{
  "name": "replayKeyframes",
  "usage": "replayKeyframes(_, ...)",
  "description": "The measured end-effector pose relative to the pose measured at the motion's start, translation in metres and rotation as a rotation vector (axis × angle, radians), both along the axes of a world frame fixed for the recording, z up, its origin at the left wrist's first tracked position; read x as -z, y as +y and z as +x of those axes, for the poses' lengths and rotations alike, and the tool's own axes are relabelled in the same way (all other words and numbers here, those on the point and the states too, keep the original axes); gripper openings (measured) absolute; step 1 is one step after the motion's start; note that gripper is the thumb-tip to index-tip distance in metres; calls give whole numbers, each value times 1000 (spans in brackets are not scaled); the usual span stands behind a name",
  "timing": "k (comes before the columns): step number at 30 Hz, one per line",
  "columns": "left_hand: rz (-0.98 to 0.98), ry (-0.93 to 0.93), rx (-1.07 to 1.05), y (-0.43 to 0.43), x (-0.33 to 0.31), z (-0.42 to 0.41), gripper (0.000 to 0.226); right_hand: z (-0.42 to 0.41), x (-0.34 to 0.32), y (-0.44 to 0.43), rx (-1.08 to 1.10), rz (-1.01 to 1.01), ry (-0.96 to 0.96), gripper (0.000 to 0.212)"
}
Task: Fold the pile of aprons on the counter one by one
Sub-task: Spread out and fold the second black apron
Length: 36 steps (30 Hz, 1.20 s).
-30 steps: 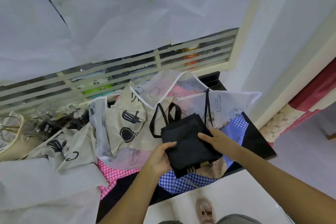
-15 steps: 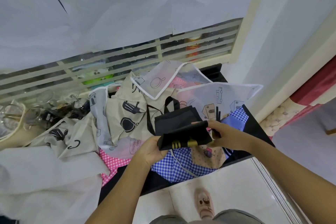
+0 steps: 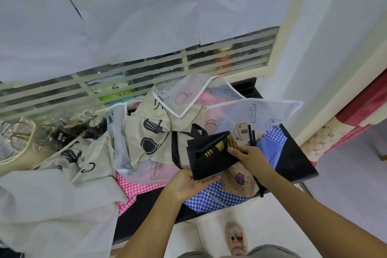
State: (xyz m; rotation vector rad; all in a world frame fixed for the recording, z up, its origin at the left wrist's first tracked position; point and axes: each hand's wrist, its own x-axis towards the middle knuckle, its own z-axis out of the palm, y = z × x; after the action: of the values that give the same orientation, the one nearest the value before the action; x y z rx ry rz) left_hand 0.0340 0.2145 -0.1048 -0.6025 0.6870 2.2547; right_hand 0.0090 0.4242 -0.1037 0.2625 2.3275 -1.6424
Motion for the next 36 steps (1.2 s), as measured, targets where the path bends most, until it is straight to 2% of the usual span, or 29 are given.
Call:
replayKeyframes(3, 2, 99, 107, -3, -4, -3, 83, 3, -4, -8, 180, 18, 169, 39)
replayKeyframes(5, -16, 164, 200, -4, -5, -5, 70, 3, -5, -11, 208, 52, 215, 37)
replayKeyframes(8, -54, 269, 306, -5, -7, -6, 56, 1, -8, -15, 230, 16, 213, 31)
replayKeyframes(11, -64, 350, 350, -2, -11, -9, 63, -3, -12, -20, 321, -111, 154, 28)
replayKeyframes(13, -47, 381, 277, 2, -17, -13, 69, -7, -14, -19, 357, -140, 138, 33)
replayKeyframes(17, 63, 240, -28, -1, -25, -23, 78, -13, -24, -11, 255, -136, 193, 35)
replayKeyframes(18, 74, 182, -72, -2, -28, -26, 70, -13, -29, -9, 184, -135, 200, 33)
replayKeyframes(20, 32, 110, -53, -1, -36, -28, 44, -12, -38, -6, 42, -125, 219, 29)
replayKeyframes(21, -34, 101, -17, -1, -37, -28, 39, -12, -41, -5, -8, -120, 227, 27)
replayKeyframes(24, -203, 130, 21, 0, -34, -32, 36, -13, -44, -5, -70, -84, 229, 19)
replayKeyframes(26, -231, 155, 12, -1, -35, -34, 40, -14, -45, -6, -58, -57, 242, 20)
replayKeyframes(31, -218, 212, 93, 0, -39, -37, 32, -14, -46, -11, 37, -38, 308, 25)
replayKeyframes(36, -201, 229, 130, 6, -42, -32, 38, -17, -44, -16, 184, 76, 356, 30)
